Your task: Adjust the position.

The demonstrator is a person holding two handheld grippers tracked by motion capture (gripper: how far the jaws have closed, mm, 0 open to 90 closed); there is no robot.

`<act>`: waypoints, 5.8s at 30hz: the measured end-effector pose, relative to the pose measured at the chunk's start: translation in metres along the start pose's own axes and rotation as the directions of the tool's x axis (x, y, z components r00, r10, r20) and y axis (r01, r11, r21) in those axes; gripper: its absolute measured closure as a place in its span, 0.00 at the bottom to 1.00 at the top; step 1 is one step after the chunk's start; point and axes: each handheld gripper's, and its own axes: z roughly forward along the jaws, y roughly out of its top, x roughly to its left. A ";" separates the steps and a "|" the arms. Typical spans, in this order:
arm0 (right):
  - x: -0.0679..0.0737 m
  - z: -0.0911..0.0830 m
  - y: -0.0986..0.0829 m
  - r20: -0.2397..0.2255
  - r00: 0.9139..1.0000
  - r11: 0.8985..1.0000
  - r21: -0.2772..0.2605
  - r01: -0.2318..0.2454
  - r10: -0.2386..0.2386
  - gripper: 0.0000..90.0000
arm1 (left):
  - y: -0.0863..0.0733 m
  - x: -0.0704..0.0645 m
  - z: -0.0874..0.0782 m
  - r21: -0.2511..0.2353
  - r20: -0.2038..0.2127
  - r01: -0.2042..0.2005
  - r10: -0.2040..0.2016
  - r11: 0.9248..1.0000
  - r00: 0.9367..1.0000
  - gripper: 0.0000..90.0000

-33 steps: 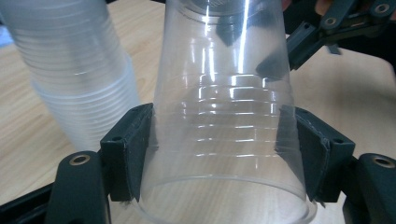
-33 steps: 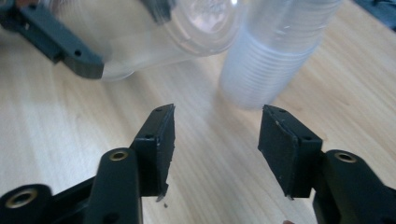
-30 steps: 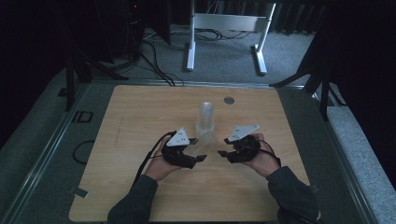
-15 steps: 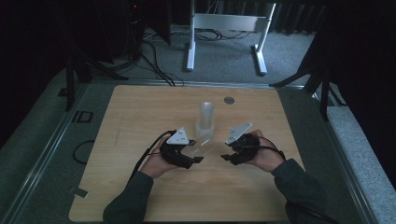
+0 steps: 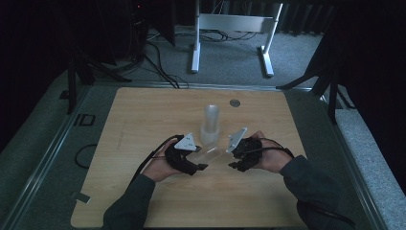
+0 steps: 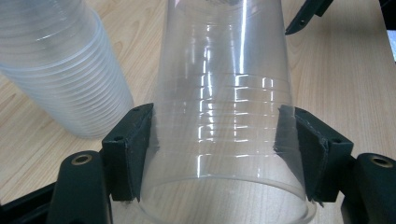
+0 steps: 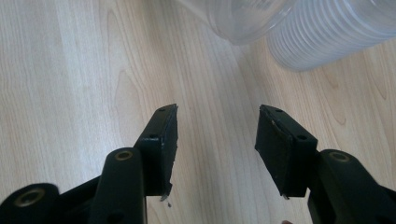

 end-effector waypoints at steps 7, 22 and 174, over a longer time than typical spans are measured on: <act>-0.008 0.002 0.000 -0.068 0.998 0.999 0.051 0.006 -0.002 0.56 | 0.003 -0.002 0.001 0.028 0.020 -0.029 0.028 0.999 0.999 0.33; -0.009 -0.003 0.008 -0.101 0.994 0.993 0.108 0.046 -0.035 0.54 | 0.007 -0.008 0.012 0.112 0.026 -0.102 0.099 0.989 0.995 0.33; -0.026 0.010 -0.049 -0.223 0.962 0.905 -0.359 -0.229 0.155 0.46 | -0.011 0.001 -0.016 -0.155 -0.007 0.062 -0.064 0.986 0.998 0.21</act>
